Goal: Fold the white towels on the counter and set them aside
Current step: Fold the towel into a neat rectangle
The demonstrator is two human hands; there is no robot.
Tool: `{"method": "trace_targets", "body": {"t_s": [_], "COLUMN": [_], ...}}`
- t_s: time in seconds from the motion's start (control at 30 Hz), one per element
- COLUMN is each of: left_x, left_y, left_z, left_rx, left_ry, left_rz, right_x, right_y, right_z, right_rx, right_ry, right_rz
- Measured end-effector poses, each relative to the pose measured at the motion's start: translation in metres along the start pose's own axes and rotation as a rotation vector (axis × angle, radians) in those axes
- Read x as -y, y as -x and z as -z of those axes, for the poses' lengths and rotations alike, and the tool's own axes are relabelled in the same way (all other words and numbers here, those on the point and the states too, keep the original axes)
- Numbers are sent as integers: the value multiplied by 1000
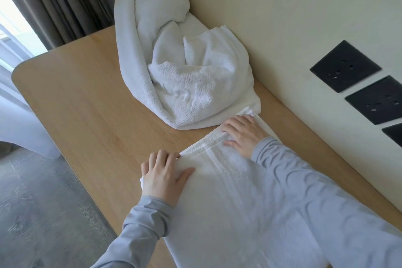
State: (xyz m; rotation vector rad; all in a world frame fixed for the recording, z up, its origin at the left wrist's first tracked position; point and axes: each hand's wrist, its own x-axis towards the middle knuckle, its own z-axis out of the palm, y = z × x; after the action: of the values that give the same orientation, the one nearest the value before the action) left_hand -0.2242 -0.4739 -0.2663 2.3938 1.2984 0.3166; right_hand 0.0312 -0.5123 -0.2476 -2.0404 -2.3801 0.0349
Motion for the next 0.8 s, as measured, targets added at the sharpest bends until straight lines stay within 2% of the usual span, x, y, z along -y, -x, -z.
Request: {"method": "trace_targets", "body": {"t_s": [0.17, 0.37, 0.43, 0.5, 0.57, 0.67, 0.8], "left_x": [8, 21, 28, 35, 43, 53, 53], "left_y": [3, 5, 5, 4, 1, -3, -6], "left_z": [-7, -3, -1, 1, 1, 1, 4], "left_rx": [-75, -88, -85, -46, -4, 10, 25], "left_ry": [19, 113, 203, 302, 354, 396, 364], "left_rz": [-12, 45, 49, 109, 170, 208, 103], "right_x": [-16, -46, -45, -43, -46, -50, -48], "right_y": [-1, -25, -28, -28, -27, -21, 0], "right_z": [11, 33, 25, 13, 5, 0, -6], "right_rx": [-34, -240, -131, 136, 208, 54, -241], "right_ry": [118, 277, 183, 138, 103, -101, -589], "right_rz": [45, 25, -37, -183, -280, -384, -859]}}
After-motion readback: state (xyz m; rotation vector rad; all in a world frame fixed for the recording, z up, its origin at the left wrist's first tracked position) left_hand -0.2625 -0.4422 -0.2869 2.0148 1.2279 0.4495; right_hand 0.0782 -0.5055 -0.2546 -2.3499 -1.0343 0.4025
